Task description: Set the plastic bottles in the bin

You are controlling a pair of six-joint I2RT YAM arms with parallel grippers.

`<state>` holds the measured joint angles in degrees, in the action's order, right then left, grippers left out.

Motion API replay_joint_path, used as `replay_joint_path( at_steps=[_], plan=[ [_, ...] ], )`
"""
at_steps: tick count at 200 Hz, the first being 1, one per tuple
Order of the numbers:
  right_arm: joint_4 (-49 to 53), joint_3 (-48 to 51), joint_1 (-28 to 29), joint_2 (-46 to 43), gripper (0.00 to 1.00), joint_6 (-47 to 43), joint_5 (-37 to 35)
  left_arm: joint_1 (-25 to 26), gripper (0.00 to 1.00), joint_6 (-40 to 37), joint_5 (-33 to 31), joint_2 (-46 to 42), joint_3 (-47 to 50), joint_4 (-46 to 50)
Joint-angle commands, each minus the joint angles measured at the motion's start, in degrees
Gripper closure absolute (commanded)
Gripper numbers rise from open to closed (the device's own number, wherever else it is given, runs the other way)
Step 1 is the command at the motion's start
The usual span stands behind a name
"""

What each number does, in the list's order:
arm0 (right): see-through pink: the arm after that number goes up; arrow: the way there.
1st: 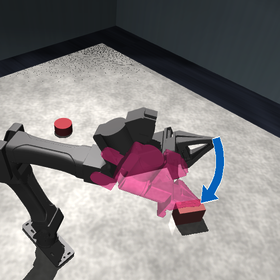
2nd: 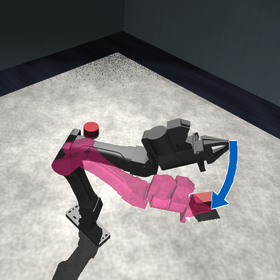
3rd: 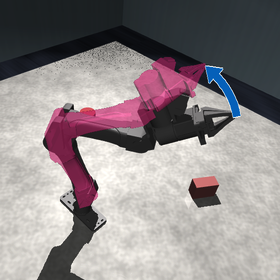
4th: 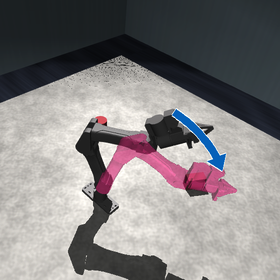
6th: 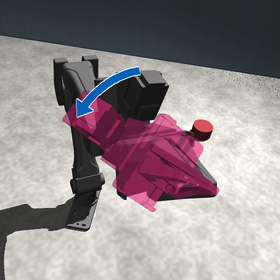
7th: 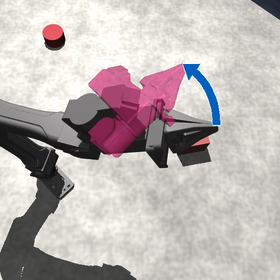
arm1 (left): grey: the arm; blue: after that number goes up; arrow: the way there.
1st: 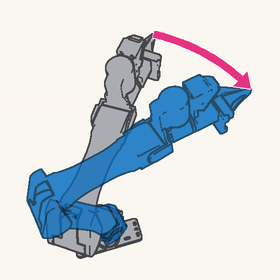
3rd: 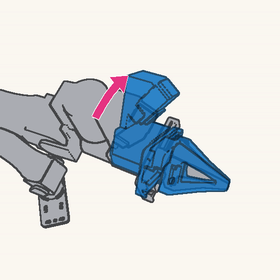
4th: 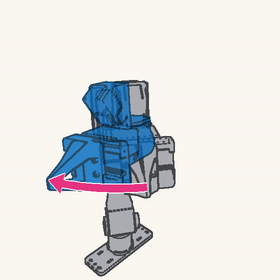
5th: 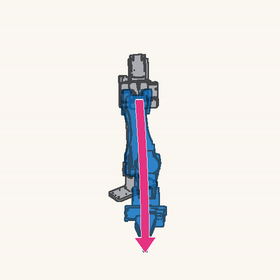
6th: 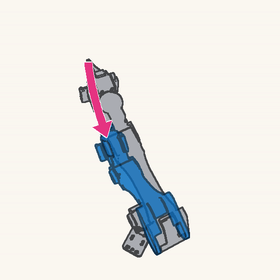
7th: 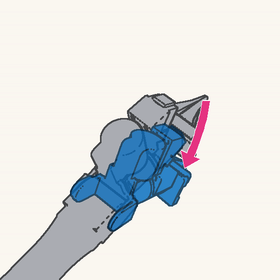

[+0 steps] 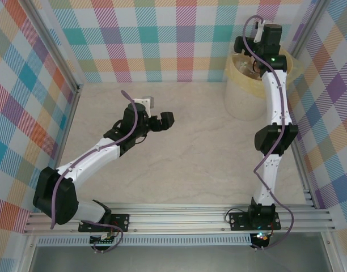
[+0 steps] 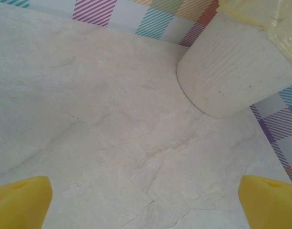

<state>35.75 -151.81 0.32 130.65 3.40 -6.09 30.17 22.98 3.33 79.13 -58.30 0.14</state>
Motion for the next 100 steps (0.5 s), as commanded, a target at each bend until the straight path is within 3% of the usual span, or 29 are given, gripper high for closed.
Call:
replay_joint_path(
  at_steps=[1, 45, 77, 100],
  plan=[
    [6.1, 1.4, 0.0, -1.3, 0.00, -2.6, -10.4, -0.6, 0.00, 0.7, -0.3, -0.2, -1.0, 0.8],
    [7.0, 0.9, -0.6, -3.0, 0.00, -4.5, -11.8, -0.6, 0.00, 1.1, -0.3, -0.4, -0.6, 0.5],
    [8.5, 1.0, -0.6, -6.4, 0.00, -4.0, -2.8, -0.8, 0.00, 0.9, -1.8, -1.8, -0.4, 1.0],
    [9.7, 2.0, -0.6, -11.3, 0.00, -2.1, 2.8, -0.9, 0.00, 0.0, -6.3, -5.1, 0.1, 1.8]
  ],
)
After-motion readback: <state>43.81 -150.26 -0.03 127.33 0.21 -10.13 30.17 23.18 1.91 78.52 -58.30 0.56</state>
